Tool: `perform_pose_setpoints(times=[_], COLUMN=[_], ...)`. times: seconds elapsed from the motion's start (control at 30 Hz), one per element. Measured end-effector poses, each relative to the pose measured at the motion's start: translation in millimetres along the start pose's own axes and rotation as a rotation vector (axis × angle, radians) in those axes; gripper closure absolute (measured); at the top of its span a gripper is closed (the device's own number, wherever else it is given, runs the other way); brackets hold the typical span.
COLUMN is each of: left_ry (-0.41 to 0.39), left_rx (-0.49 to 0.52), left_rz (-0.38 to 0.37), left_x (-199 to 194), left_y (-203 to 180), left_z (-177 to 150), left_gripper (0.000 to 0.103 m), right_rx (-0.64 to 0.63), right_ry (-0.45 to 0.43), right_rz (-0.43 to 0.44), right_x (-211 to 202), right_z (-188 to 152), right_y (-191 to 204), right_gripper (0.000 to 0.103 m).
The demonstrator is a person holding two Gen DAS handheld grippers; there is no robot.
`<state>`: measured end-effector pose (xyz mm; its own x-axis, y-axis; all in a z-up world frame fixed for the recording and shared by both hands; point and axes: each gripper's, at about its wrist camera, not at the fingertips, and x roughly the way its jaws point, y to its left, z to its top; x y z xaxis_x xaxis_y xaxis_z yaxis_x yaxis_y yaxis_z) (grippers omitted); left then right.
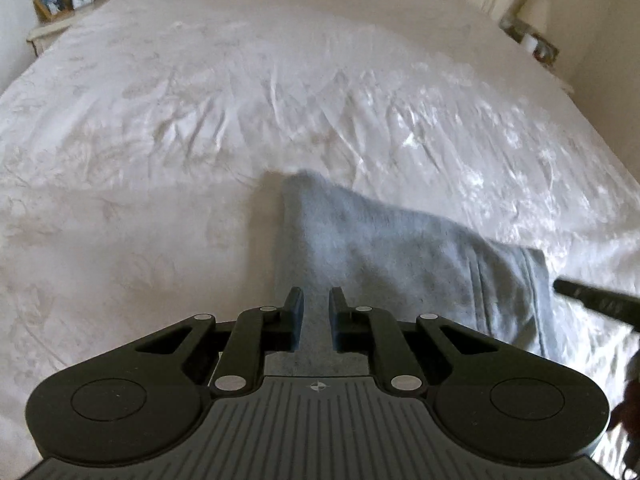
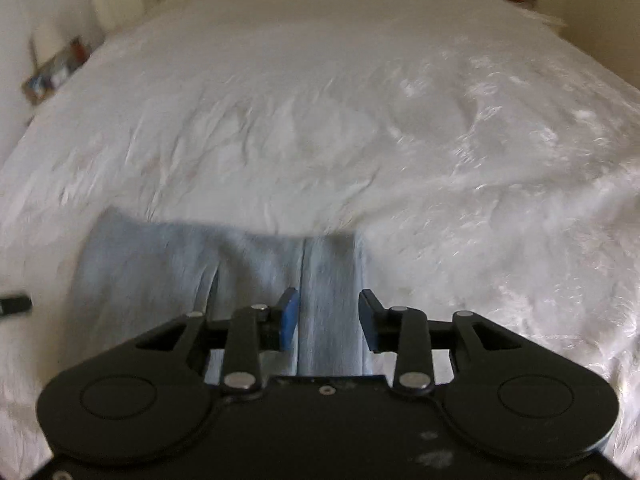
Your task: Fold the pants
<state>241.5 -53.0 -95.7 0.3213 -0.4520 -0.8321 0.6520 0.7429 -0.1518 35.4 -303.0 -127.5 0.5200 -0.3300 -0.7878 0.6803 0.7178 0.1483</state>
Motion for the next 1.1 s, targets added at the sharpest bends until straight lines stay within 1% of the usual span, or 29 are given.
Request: perform_pose_setpoints(times=[0.03, 0.07, 0.13, 0.17, 0.2, 0.27, 0.33, 0.37, 0.4, 0.47, 0.6, 0.67, 0.73, 0.8, 0.87, 1.1], left_ry=[0.008, 0.017, 0.041, 0.055, 0.068, 0.108, 0.153, 0.173, 0.183, 0.187, 0.184, 0.169, 0.135, 0.105, 0.085, 0.063], left_rx=[0.010, 0.022, 0.034, 0.032, 0.031, 0.041, 0.064, 0.077, 0.080, 0.065, 0.031, 0.029, 0.021, 0.021, 0.022, 0.004], left_rz=[-0.002, -0.004, -0.006, -0.011, -0.014, -0.009, 0.019, 0.029, 0.032, 0.032, 0.040, 0.048, 0.056, 0.070, 0.077, 0.097], left_x=[2.4, 6.3, 15.1, 19.0, 21.3, 29.6, 39.3, 44.0, 46.6, 44.0, 26.9, 13.5, -4.1, -20.0, -35.2, -66.9], left_y=[-2.5, -5.5, -11.7, -14.2, -16.3, -20.9, -23.7, -23.5, -22.1, -17.8, -12.6, -14.4, -17.4, -22.3, -28.5, -49.7], left_z=[-1.7, -4.7, -12.7, -18.2, -24.8, -39.8, -54.9, -61.1, -65.9, -67.3, -62.2, -63.4, -67.2, -73.4, -79.5, -93.3], left_gripper=[0.089, 0.089, 0.089, 0.089, 0.089, 0.088, 0.087, 0.086, 0.086, 0.087, 0.086, 0.086, 0.086, 0.084, 0.083, 0.083], right_rx=[0.000, -0.020, -0.056, -0.074, -0.074, -0.091, -0.110, -0.118, -0.122, -0.118, -0.086, -0.076, -0.063, -0.047, -0.040, -0.042], right_ry=[0.000, -0.025, -0.060, -0.053, -0.053, -0.013, 0.070, 0.123, 0.158, 0.134, 0.136, 0.115, 0.086, 0.056, 0.032, -0.008], right_rz=[0.000, 0.016, 0.081, 0.148, 0.148, 0.172, 0.169, 0.159, 0.148, 0.146, 0.156, 0.146, 0.139, 0.139, 0.138, 0.114], right_x=[0.0, -4.5, -11.5, -11.8, -11.8, -6.9, 4.7, 11.6, 18.7, 15.3, 1.5, -13.7, -33.3, -55.3, -76.3, -119.4], right_z=[0.0, -1.2, -6.2, -16.1, -16.1, -30.8, -51.0, -62.0, -71.6, -82.8, -80.8, -78.9, -85.2, -91.5, -97.9, -115.1], right_y=[0.0, 2.2, 7.8, 11.7, 11.7, 16.0, 21.0, 22.7, 23.0, 22.8, 22.4, 21.5, 22.8, 21.5, 21.0, 29.7], right_gripper=[0.066, 0.066, 0.068, 0.070, 0.071, 0.071, 0.072, 0.075, 0.075, 0.075, 0.075, 0.074, 0.073, 0.069, 0.067, 0.064])
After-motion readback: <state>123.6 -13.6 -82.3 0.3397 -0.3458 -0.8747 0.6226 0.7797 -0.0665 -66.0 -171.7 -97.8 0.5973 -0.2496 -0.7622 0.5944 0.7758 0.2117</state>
